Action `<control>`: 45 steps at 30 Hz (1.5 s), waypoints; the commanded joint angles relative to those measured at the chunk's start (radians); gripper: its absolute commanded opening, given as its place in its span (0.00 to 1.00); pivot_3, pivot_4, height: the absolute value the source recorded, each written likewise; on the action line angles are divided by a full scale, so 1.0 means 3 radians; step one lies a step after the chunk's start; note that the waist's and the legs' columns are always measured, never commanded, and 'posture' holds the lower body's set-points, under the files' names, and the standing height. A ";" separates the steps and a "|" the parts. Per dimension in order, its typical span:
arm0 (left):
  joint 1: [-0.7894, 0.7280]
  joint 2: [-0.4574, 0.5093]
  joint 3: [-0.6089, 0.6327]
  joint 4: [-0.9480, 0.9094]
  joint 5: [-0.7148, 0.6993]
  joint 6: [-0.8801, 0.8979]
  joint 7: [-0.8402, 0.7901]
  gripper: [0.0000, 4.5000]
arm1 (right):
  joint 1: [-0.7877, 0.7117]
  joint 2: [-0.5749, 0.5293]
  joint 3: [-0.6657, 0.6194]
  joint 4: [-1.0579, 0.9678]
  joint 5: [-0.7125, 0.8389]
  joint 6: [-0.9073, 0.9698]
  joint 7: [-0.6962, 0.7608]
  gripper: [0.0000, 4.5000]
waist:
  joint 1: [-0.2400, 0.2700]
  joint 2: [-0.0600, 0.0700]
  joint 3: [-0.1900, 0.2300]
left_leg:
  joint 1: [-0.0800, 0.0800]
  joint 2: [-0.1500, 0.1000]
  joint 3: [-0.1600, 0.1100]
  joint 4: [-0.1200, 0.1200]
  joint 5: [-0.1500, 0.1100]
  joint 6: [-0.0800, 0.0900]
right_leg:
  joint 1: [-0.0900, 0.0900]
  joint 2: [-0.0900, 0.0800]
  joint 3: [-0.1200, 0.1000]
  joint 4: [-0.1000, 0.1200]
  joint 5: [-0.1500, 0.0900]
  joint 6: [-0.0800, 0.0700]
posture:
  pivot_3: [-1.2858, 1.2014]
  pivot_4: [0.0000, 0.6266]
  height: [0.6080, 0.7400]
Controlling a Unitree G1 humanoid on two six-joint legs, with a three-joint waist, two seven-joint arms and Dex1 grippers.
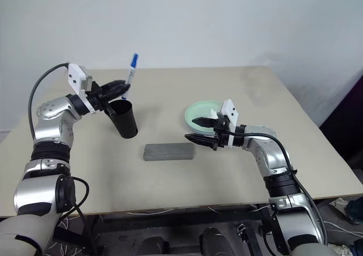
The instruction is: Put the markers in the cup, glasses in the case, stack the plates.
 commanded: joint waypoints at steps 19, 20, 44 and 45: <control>0.0115 -0.0249 0.0055 0.0637 0.0049 -0.0764 0.0861 0.03 | -0.0046 0.0020 -0.0074 -0.0222 0.0058 -0.0025 -0.0041 0.78 | 0.0016 0.0000 0.0000 | -0.0003 -0.0003 0.0001 -0.0001 0.0000 0.0000 | 0.0000 0.0000 0.0000 -0.0006 0.0000 0.0000 | 0.52 0.00 1.00; 0.0124 -0.0255 0.0056 0.0637 0.0046 -0.0770 0.0861 0.03 | -0.0048 0.0023 -0.0072 -0.0220 0.0057 -0.0026 -0.0041 0.78 | 0.0016 0.0000 0.0000 | -0.0003 -0.0003 0.0001 -0.0001 0.0000 0.0000 | 0.0000 0.0000 -0.0001 -0.0006 0.0000 0.0000 | 0.52 0.00 1.00; 0.0189 -0.0249 0.0061 0.0654 0.0065 -0.0800 0.0884 0.63 | -0.0126 0.0082 -0.0042 -0.0106 0.0025 -0.0094 -0.0002 0.78 | 0.0014 0.0000 -0.0001 | 0.0001 -0.0003 0.0001 -0.0001 0.0000 0.0000 | 0.0005 0.0000 -0.0001 -0.0006 0.0000 0.0000 | 0.52 0.00 1.00; 0.0186 -0.0248 0.0060 0.0654 0.0065 -0.0801 0.0884 0.63 | -0.0124 0.0081 -0.0043 -0.0110 0.0026 -0.0093 -0.0003 0.78 | 0.0014 0.0000 -0.0001 | 0.0001 -0.0003 0.0001 -0.0001 0.0000 0.0000 | 0.0005 0.0000 -0.0001 -0.0006 0.0000 0.0000 | 0.52 0.00 1.00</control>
